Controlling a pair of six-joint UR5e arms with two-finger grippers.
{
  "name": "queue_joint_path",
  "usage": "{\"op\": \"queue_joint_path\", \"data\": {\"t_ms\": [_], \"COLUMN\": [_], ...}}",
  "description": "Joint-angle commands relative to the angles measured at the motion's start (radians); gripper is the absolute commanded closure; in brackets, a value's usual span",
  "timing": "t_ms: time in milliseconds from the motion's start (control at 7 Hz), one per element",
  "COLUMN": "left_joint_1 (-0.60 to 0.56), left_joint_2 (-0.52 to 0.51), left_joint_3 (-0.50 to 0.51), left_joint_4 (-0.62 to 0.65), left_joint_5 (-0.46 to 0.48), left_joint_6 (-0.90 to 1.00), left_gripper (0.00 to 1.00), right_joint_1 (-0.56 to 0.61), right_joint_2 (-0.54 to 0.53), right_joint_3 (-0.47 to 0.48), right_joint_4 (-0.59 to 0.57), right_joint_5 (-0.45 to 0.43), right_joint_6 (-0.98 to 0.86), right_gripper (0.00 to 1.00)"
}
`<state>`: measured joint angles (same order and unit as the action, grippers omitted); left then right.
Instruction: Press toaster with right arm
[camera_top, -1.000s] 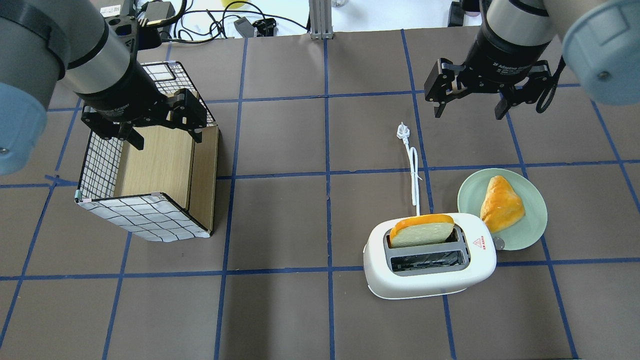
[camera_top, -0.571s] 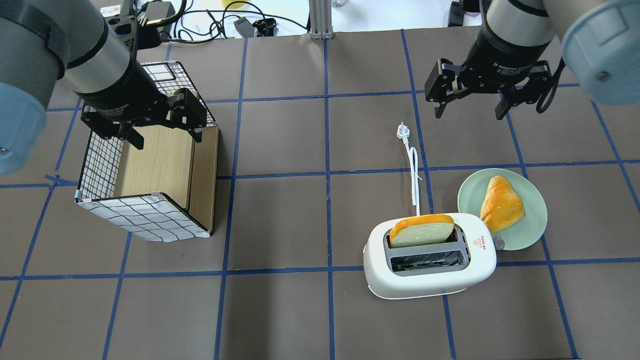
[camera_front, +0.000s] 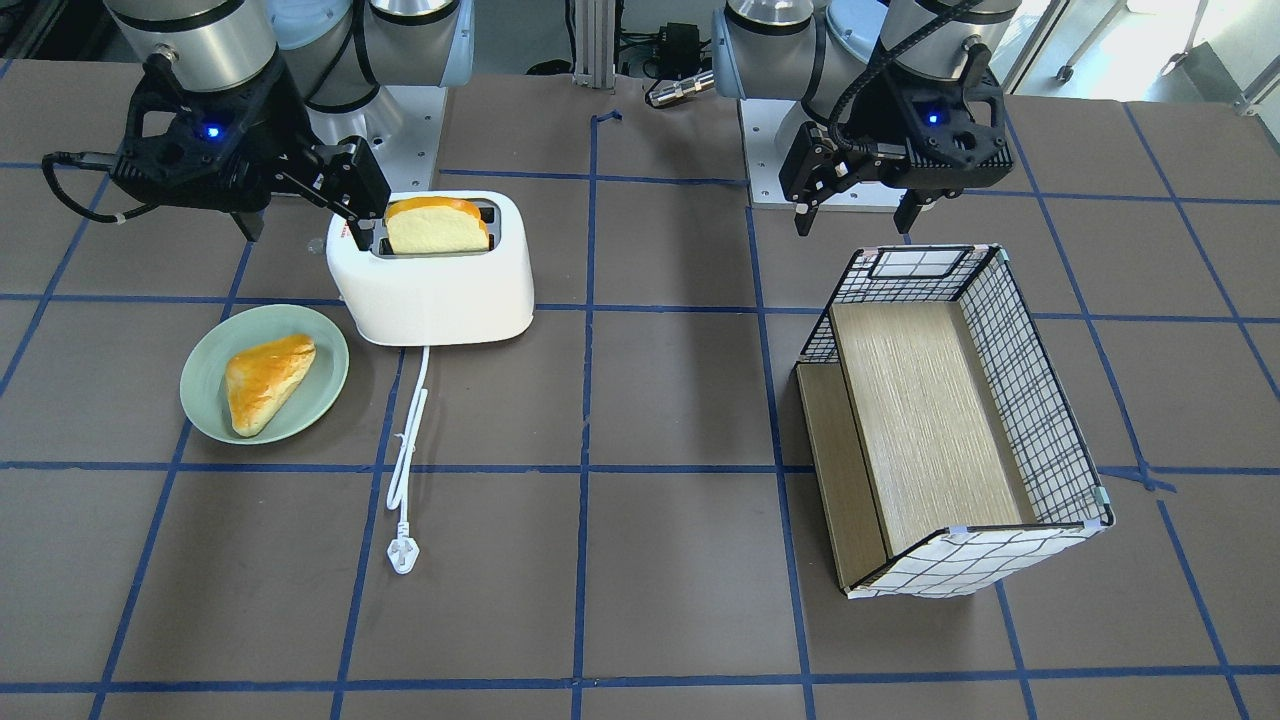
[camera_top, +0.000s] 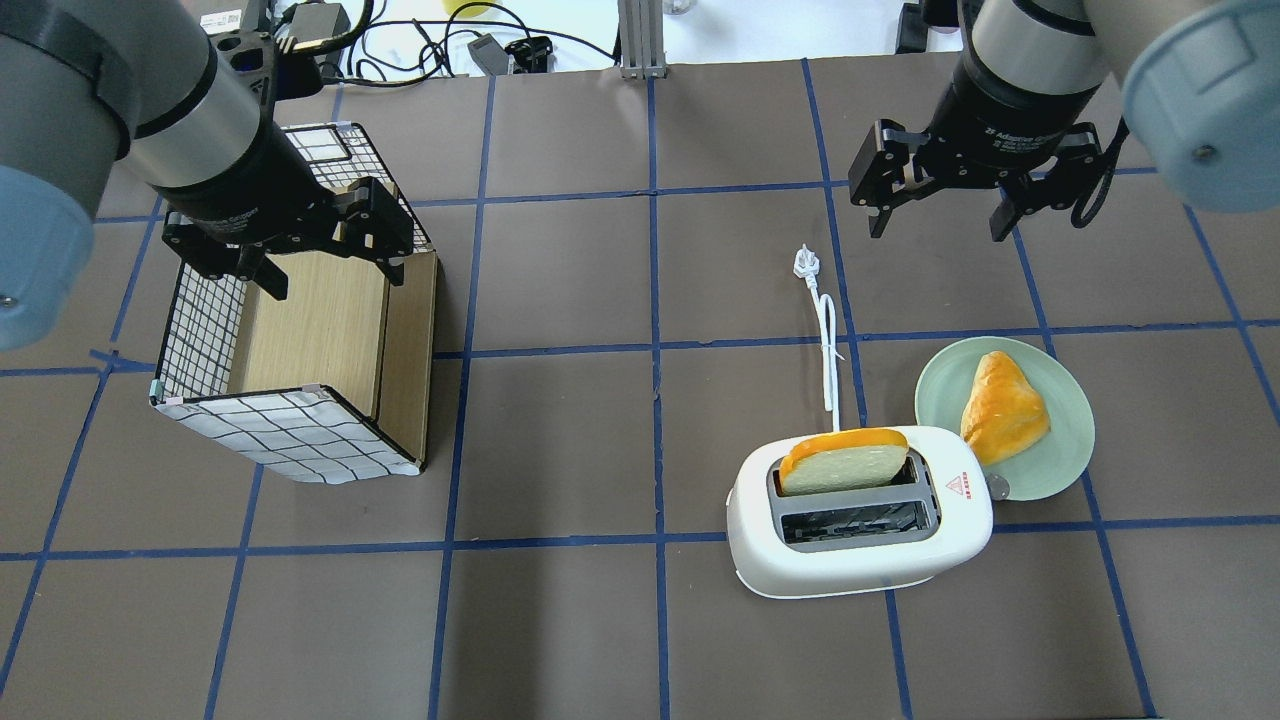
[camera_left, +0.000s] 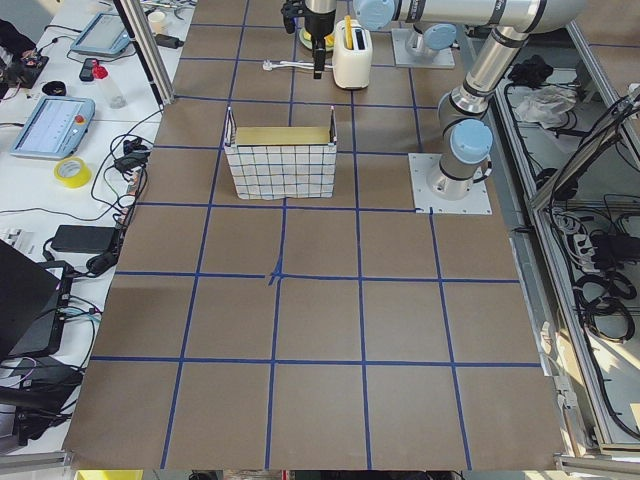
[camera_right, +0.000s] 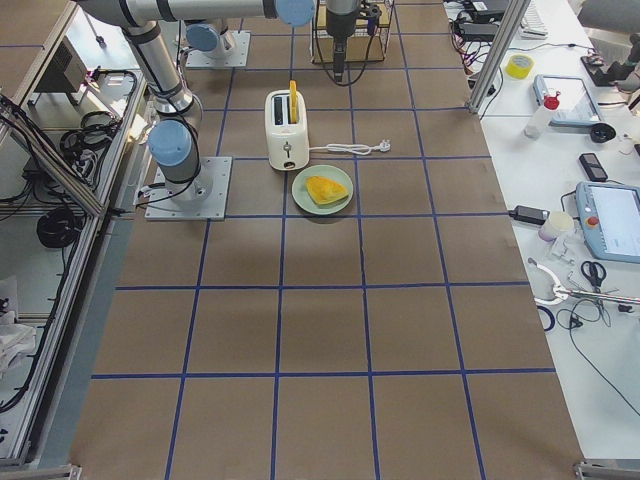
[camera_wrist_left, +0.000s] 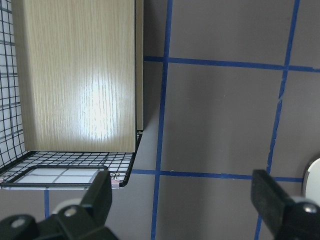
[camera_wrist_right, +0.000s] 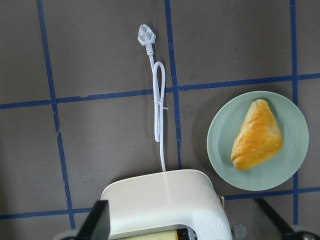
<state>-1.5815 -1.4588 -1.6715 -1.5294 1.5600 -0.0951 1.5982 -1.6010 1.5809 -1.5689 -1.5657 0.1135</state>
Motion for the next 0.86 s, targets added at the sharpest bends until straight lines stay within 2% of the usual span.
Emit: {"op": "queue_joint_path", "data": {"t_ms": [0, 714], "left_joint_1": [0.0, 0.0], "left_joint_2": [0.0, 0.0], "left_joint_3": [-0.001, 0.001], "left_joint_4": [0.0, 0.0], "left_joint_5": [-0.002, 0.0], "left_joint_6": [0.0, 0.0], "left_gripper": [0.0, 0.0], "right_joint_1": [0.0, 0.0], "right_joint_2": [0.0, 0.001], "right_joint_3": [0.001, 0.001], "right_joint_4": [0.0, -0.003], "right_joint_5": [0.001, -0.014], "right_joint_6": [0.0, 0.003], "right_gripper": [0.0, 0.0]}}
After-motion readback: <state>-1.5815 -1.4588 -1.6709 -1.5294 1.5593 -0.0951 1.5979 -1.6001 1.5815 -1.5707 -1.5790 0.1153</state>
